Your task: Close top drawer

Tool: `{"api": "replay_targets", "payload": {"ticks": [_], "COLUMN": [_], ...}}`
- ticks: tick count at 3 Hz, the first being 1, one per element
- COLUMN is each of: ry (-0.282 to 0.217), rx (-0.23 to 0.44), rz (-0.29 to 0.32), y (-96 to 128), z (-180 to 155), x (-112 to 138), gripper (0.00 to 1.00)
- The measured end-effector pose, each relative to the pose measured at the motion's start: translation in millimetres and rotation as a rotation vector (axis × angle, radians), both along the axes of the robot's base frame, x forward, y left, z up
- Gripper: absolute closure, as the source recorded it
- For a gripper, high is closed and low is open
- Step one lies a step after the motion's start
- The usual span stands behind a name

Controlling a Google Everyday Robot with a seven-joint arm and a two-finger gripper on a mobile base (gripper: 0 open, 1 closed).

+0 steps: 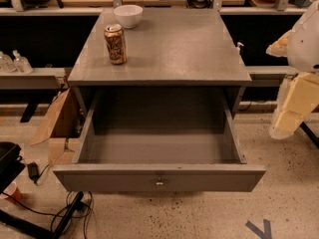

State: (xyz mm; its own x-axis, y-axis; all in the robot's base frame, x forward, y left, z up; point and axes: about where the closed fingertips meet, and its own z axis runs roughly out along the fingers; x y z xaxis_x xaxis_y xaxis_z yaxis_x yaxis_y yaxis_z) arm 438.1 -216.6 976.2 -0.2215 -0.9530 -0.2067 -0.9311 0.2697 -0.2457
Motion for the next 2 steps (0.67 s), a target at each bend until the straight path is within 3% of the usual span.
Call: {"api": "replay_targets", "payload": {"ticks": [1, 2], "ry": [0.000, 0.029], "rx": [0.000, 0.017], "rz": [0.000, -0.037], "y": [0, -2], "z": [0, -35], "x": [0, -19], "gripper": [0.00, 0.01]}}
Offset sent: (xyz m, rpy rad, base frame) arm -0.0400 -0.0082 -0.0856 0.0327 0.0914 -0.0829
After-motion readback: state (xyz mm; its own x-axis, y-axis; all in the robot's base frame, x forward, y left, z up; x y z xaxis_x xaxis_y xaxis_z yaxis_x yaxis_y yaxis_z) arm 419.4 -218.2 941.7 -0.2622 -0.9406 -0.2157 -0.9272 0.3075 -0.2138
